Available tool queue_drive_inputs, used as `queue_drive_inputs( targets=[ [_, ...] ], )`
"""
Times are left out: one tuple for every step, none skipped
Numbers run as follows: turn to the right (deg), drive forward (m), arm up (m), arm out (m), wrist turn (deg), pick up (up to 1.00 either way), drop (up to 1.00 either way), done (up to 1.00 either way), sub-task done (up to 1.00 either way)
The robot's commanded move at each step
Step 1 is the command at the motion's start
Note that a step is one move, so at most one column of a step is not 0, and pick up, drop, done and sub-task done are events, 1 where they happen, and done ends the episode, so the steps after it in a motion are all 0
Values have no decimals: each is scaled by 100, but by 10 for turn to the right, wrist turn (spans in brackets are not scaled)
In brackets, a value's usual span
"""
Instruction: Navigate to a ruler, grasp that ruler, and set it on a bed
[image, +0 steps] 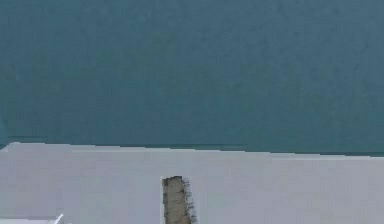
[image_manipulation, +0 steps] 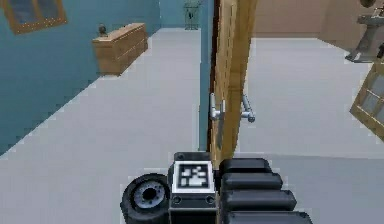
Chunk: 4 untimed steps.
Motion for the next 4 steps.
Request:
queue_drive_inputs(
  targets=[
    [-150, 0, 0, 0, 0, 0, 0, 0, 0],
    [0, 100, 0, 0, 0, 0, 0, 0, 0],
    [-210, 0, 0, 0, 0, 0, 0, 0, 0],
    [0, 55, 0, 0, 0, 0, 0, 0, 0]
  ],
)
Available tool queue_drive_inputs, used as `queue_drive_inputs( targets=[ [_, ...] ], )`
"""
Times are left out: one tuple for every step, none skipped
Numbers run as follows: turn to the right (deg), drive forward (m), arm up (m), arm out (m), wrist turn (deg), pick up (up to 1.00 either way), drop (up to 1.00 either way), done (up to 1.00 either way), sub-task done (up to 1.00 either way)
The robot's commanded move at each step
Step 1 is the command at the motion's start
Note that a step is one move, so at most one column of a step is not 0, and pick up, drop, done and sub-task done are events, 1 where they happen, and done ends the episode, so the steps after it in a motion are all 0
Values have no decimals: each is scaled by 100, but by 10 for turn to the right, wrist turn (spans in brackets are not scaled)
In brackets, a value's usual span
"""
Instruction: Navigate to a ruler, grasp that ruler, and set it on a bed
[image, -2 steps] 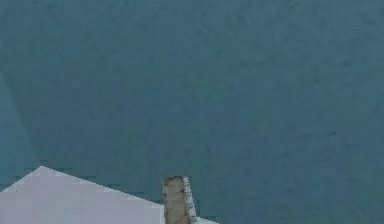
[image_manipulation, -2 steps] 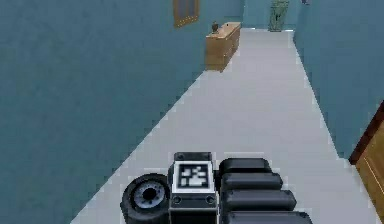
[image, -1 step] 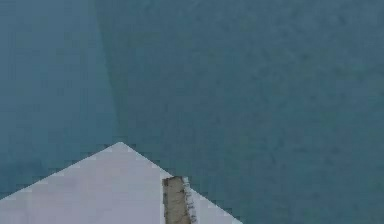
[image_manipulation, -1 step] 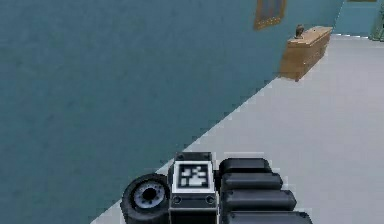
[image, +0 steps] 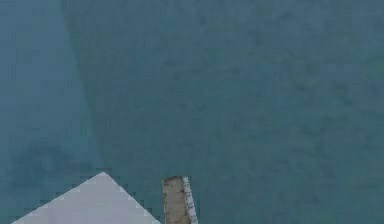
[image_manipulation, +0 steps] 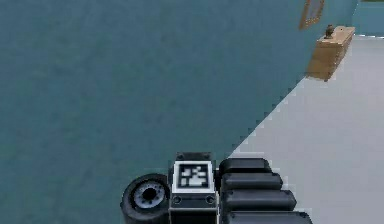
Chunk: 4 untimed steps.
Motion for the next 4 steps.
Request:
queue_drive_inputs(
  targets=[
    [-450, 0, 0, 0, 0, 0, 0, 0, 0],
    [-90, 0, 0, 0, 0, 0, 0, 0, 0],
    [-30, 0, 0, 0, 0, 0, 0, 0, 0],
    [0, 95, 0, 0, 0, 0, 0, 0, 0]
  ],
)
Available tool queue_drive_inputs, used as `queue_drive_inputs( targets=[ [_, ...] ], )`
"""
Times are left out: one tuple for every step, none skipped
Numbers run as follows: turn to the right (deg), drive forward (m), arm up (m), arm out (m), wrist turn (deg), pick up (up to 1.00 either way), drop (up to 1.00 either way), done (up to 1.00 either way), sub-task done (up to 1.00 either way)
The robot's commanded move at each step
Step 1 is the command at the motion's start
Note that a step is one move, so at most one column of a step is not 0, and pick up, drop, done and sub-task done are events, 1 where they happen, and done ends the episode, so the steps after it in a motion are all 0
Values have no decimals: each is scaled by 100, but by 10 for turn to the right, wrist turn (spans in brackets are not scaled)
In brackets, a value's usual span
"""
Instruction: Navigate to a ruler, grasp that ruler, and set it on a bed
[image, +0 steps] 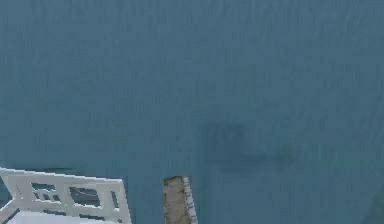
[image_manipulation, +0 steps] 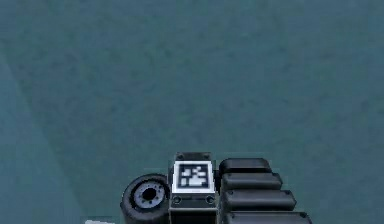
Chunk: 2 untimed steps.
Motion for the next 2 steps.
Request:
queue_drive_inputs(
  targets=[
    [-450, 0, 0, 0, 0, 0, 0, 0, 0],
    [-450, 0, 0, 0, 0, 0, 0, 0, 0]
  ],
)
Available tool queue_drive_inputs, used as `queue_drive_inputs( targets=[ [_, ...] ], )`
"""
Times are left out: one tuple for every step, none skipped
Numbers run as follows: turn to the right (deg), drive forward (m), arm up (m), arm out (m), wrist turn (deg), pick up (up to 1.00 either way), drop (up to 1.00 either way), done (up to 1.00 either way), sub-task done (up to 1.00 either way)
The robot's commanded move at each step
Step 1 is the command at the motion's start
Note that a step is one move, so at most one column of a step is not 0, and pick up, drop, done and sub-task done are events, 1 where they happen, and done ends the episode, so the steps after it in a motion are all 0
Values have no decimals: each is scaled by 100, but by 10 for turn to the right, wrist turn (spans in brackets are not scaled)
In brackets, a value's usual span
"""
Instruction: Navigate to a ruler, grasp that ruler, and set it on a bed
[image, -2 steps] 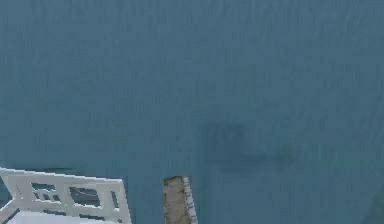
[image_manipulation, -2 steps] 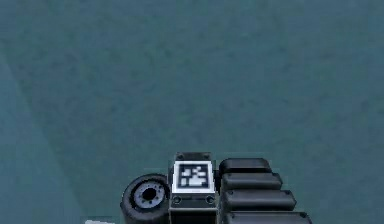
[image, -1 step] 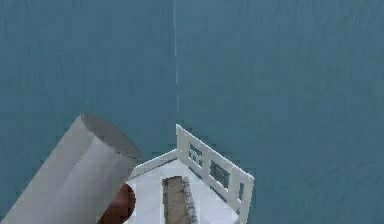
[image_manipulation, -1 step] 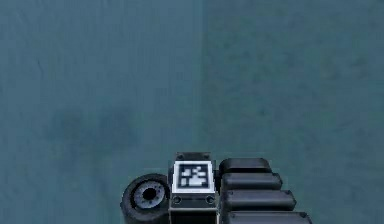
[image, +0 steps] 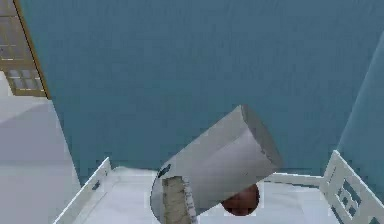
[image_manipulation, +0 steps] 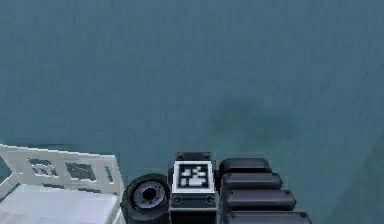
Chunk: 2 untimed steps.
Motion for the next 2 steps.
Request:
queue_drive_inputs(
  targets=[
    [-450, 0, 0, 0, 0, 0, 0, 0, 0],
    [-330, 0, 0, 0, 0, 0, 0, 0, 0]
  ],
)
